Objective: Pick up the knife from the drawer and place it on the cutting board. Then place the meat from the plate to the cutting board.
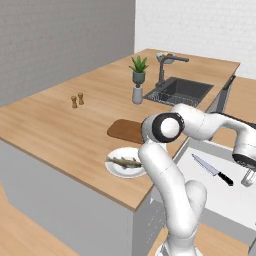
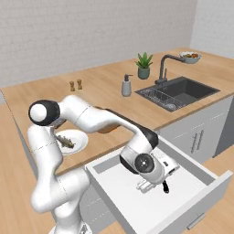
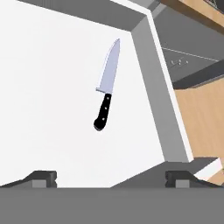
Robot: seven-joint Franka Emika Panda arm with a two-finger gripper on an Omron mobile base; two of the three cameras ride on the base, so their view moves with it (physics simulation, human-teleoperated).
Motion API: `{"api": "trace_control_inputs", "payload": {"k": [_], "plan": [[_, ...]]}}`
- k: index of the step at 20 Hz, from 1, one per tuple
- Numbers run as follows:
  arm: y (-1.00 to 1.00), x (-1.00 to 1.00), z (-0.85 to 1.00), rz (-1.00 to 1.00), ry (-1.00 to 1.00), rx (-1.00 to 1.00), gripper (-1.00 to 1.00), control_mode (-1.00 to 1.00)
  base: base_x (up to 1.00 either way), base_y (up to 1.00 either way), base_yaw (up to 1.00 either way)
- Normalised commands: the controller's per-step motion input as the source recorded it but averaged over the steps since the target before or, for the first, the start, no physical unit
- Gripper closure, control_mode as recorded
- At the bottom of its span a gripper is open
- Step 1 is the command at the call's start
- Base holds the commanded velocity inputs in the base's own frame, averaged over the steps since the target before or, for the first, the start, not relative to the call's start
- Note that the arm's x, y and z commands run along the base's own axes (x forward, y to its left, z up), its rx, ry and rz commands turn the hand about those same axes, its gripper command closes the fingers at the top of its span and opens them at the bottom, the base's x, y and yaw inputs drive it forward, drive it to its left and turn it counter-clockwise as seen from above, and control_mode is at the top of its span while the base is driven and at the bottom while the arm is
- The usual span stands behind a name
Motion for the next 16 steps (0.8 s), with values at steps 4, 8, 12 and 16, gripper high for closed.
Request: {"api": "trace_control_inputs", "payload": {"k": [4, 8, 12, 16], "plan": [[0.07, 0.40, 0.57, 0.09, -0.04, 0.20, -1.00, -1.00, 0.00, 0.00, 0.00], [-0.24, 0.57, 0.26, 0.00, 0.00, 0.21, -1.00, -1.00, 0.00, 0.00, 0.00], [-0.31, 0.89, -0.06, 0.04, 0.01, 0.25, -1.00, -1.00, 0.00, 0.00, 0.00], [-0.45, 0.72, -0.50, 0.03, 0.00, 0.25, -1.00, -1.00, 0.00, 0.00, 0.00]]}}
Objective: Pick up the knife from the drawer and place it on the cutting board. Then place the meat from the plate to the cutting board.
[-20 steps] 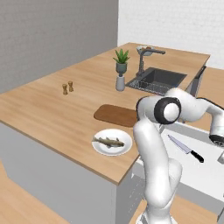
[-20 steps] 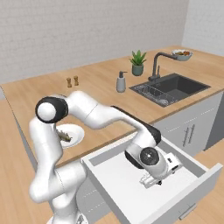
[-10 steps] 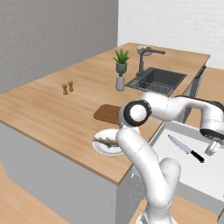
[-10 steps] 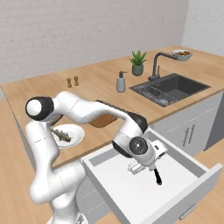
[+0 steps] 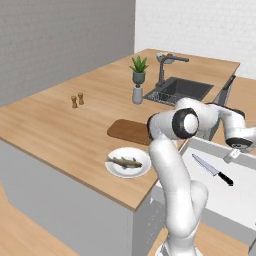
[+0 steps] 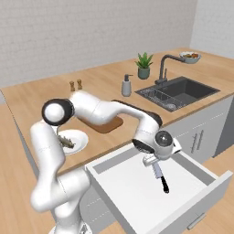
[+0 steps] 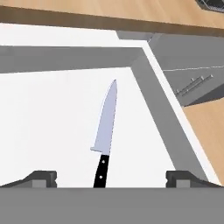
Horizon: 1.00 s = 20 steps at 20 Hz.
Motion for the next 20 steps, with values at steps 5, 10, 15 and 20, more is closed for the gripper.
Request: {"api": "trace_control_inputs", "payload": {"k": [5, 10, 15, 20], "plan": [[-0.54, 0.36, -0.50, 0.00, 0.06, 0.11, -1.00, -1.00, 0.00, 0.00, 0.00], [-0.55, -0.03, -0.31, 0.00, 0.17, 0.04, -1.00, -1.00, 0.00, 0.00, 0.00], [-0.67, -0.41, -0.06, 0.00, 0.07, 0.09, -1.00, -1.00, 0.00, 0.00, 0.00], [-0.67, -0.41, 0.13, 0.00, 0.08, 0.22, -1.00, -1.00, 0.00, 0.00, 0.00]]}}
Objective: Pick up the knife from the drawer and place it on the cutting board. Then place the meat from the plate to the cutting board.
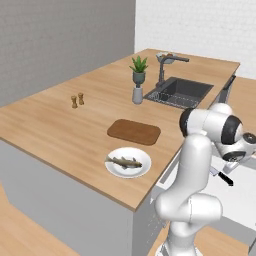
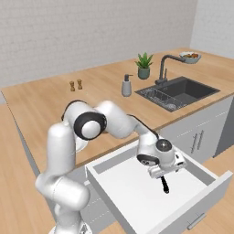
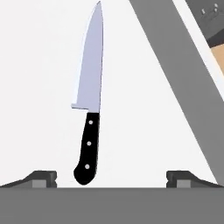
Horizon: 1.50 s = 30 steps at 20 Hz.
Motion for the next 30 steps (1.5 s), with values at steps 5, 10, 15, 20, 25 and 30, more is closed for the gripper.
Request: {"api": "trace_control_inputs", "payload": {"k": [5, 10, 15, 20, 25, 30], "plan": [[-0.09, -0.43, 0.22, 0.04, 0.02, 0.20, -1.00, -1.00, 0.00, 0.00, 0.00], [0.09, -0.04, 0.06, 0.14, 0.07, 0.19, -1.00, -1.00, 0.00, 0.00, 0.00], [0.23, -0.16, -0.03, 0.16, 0.05, 0.10, -1.00, -1.00, 0.00, 0.00, 0.00], [0.09, 0.02, -0.26, 0.03, 0.01, 0.03, -1.00, -1.00, 0.00, 0.00, 0.00], [0.04, 0.14, -0.48, 0.00, 0.00, 0.01, -1.00, -1.00, 0.00, 0.00, 0.00], [0.00, 0.27, -0.37, 0.00, 0.02, 0.05, -1.00, -1.00, 0.00, 0.00, 0.00]]}}
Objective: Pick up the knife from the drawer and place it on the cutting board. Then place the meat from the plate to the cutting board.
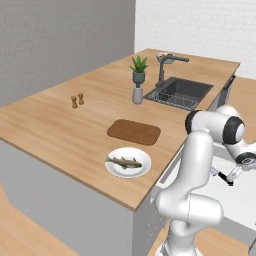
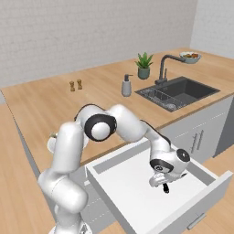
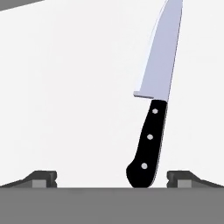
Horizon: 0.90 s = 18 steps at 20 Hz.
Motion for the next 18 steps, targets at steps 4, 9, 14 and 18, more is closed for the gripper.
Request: {"api": "trace_control_inputs", "payload": {"k": [4, 9, 14, 18], "plan": [[0.00, 0.29, -0.41, 0.00, 0.03, 0.03, -1.00, -1.00, 0.00, 0.00, 0.00], [0.00, 0.24, -0.43, 0.00, 0.03, 0.00, -1.00, -1.00, 0.00, 0.00, 0.00], [-0.04, 0.22, -0.43, 0.00, 0.02, 0.00, -1.00, -1.00, 0.00, 0.00, 0.00], [-0.06, 0.18, -0.47, 0.00, 0.01, 0.00, -1.00, -1.00, 0.00, 0.00, 0.00]]}}
